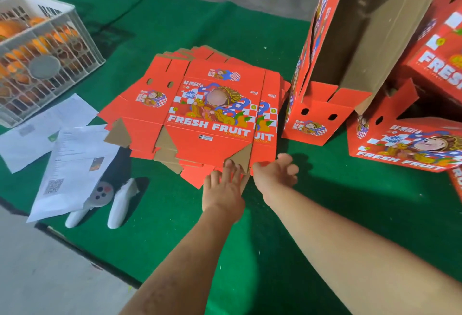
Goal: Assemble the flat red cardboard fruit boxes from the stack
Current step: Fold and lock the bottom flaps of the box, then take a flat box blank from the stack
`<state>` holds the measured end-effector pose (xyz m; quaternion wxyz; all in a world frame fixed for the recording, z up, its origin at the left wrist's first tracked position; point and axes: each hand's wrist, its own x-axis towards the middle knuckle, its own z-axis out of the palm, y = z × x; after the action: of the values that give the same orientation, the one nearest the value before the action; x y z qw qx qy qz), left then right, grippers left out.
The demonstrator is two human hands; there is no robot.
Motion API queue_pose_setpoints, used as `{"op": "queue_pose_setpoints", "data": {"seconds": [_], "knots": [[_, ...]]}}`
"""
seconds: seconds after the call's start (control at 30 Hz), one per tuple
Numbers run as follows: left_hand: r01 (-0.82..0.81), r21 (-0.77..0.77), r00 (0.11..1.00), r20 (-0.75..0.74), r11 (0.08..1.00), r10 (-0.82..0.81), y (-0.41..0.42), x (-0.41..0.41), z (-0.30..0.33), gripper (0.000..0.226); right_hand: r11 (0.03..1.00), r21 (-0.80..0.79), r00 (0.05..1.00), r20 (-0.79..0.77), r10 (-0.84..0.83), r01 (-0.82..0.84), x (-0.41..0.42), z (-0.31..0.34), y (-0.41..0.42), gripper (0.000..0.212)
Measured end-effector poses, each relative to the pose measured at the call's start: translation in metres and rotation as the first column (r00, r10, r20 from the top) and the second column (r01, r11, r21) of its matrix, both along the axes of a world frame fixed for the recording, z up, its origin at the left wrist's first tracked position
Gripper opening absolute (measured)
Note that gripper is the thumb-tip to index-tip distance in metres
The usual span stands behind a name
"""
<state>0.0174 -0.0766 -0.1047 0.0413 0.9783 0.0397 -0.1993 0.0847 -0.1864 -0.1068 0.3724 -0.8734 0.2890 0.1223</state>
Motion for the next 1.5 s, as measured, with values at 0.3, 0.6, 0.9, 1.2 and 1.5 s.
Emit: {"op": "queue_pose_setpoints", "data": {"seconds": [0.3,0.6,0.9,1.2,1.5], "knots": [[0.128,-0.241,0.99,0.083,0.962,-0.111,-0.003,-0.019,-0.016,0.084,0.864,0.494,0.992,-0.115,-0.049,0.099,0.017,0.012,-0.002,0.023],[0.087,-0.416,0.836,0.525,0.905,0.161,0.004,-0.058,-0.013,0.059,0.82,0.572,0.999,-0.025,0.046,-0.023,-0.013,0.006,-0.056,0.025],[-0.686,-0.549,0.569,0.005,0.478,0.823,0.056,-0.087,-0.013,0.083,0.828,0.553,0.99,0.034,-0.139,0.098,-0.084,0.004,-0.143,0.036],[-0.691,-0.716,0.377,-0.245,0.095,0.893,0.043,-0.11,0.0,0.072,0.909,0.416,0.993,0.115,-0.021,-0.029,-0.102,0.032,-0.174,0.036],[-0.53,-0.792,0.582,-0.6,-0.303,0.55,-0.047,-0.11,0.027,0.057,0.851,0.522,0.991,0.134,-0.016,-0.057,-0.108,0.063,-0.189,0.057]]}}
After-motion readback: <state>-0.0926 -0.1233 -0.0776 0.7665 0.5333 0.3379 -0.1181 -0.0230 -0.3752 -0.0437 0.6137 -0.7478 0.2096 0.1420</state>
